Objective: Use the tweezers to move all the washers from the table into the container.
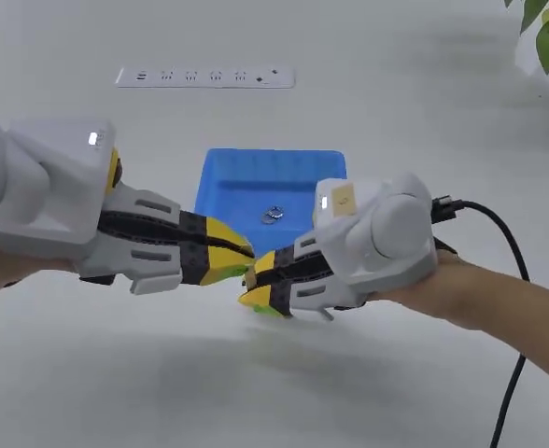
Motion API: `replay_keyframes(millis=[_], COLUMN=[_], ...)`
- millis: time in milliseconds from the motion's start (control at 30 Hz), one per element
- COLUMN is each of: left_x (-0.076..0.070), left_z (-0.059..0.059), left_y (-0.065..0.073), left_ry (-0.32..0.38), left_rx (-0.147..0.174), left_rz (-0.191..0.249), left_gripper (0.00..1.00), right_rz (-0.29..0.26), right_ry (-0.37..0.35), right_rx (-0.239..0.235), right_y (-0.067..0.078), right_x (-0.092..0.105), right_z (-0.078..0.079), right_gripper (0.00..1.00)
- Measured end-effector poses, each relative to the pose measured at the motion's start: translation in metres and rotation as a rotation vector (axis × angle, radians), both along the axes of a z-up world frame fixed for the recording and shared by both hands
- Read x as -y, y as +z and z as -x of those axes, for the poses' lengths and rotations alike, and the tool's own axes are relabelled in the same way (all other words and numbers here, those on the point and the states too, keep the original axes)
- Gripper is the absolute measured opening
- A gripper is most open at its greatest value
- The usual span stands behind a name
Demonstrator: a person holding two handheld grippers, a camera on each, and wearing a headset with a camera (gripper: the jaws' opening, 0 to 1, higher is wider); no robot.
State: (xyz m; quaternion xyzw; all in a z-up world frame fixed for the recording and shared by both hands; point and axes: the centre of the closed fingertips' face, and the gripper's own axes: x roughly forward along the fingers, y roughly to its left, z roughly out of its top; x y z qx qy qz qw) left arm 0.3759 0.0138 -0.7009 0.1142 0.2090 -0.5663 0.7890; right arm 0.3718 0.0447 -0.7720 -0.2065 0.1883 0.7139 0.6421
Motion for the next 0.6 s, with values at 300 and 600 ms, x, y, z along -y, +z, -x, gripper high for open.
replay_keyframes(millis=[300,600], left_x=[-0.006,-0.014], left_z=[0.005,0.013], left_y=[0.007,0.013], left_ry=[0.040,0.081], left_rx=[0.003,0.015], left_rz=[0.027,0.040], left_gripper=[0.14,0.18], right_rz=[-0.006,-0.005], right_ry=[-0.012,-0.020], right_rx=[0.003,0.011], right_y=[0.006,0.015], right_x=[0.000,0.001], right_z=[-0.001,0.002], right_gripper=[0.09,0.09])
